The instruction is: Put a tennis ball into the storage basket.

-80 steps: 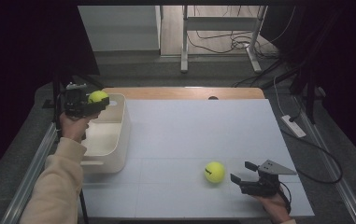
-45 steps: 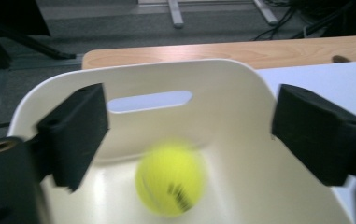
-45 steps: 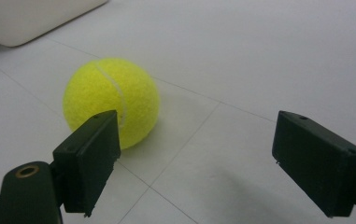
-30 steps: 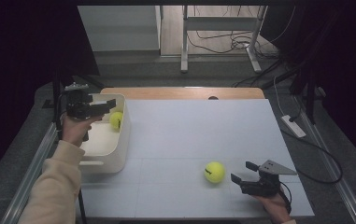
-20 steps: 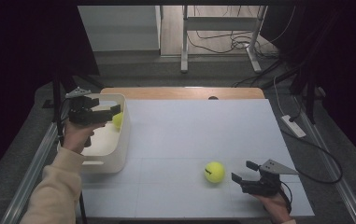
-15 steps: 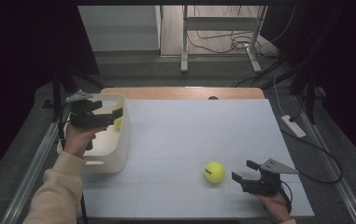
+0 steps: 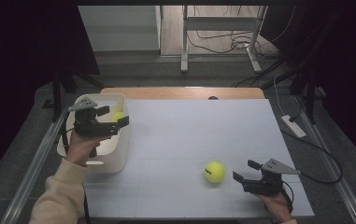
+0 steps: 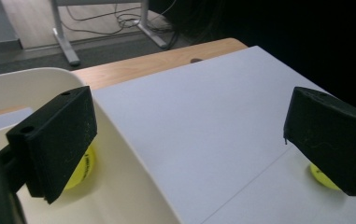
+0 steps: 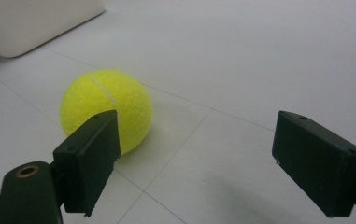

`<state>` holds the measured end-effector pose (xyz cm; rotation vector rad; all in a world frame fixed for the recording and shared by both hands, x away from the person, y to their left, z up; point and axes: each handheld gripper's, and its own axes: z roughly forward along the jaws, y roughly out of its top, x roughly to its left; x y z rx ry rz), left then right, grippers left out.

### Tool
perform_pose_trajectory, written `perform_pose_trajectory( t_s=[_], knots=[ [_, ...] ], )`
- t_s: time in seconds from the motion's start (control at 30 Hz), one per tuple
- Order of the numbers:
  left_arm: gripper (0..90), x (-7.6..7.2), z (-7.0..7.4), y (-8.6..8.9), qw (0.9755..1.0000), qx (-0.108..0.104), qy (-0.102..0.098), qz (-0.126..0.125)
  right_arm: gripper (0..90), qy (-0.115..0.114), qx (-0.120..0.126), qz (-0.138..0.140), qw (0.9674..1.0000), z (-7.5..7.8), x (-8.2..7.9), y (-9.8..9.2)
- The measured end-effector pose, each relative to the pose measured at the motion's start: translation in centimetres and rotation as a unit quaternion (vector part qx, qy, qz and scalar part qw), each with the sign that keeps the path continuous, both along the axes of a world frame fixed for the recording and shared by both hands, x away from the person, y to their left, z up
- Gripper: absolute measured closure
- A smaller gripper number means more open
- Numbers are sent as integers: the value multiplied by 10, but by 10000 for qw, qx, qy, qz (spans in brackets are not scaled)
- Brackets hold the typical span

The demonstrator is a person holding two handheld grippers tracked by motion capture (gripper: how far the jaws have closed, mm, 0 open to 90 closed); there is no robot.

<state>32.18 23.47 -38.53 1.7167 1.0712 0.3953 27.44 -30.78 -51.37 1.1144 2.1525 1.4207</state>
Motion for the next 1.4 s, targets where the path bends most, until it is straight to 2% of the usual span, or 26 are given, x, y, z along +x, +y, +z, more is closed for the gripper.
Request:
perform_pose_trajectory(
  t_s=[0.33, 0.73, 0.83, 1.4],
  knots=[
    [34, -4, -2, -21, 9994, 38, -115, -323, 152, -9, 1, -22, 10000, 0, -2, -3],
    [40, -8, -4, -37, 9986, 66, -194, -486, 153, -20, -2, -49, 10000, 0, -3, -4],
    [40, -9, -4, -42, 9983, 42, -182, -554, 153, -10, 4, -55, 10000, 1, -3, -4],
    [42, -13, -9, -75, 9957, 247, -68, -890, 153, -18, 29, 11, 10000, 1, 1, -1]
  ],
)
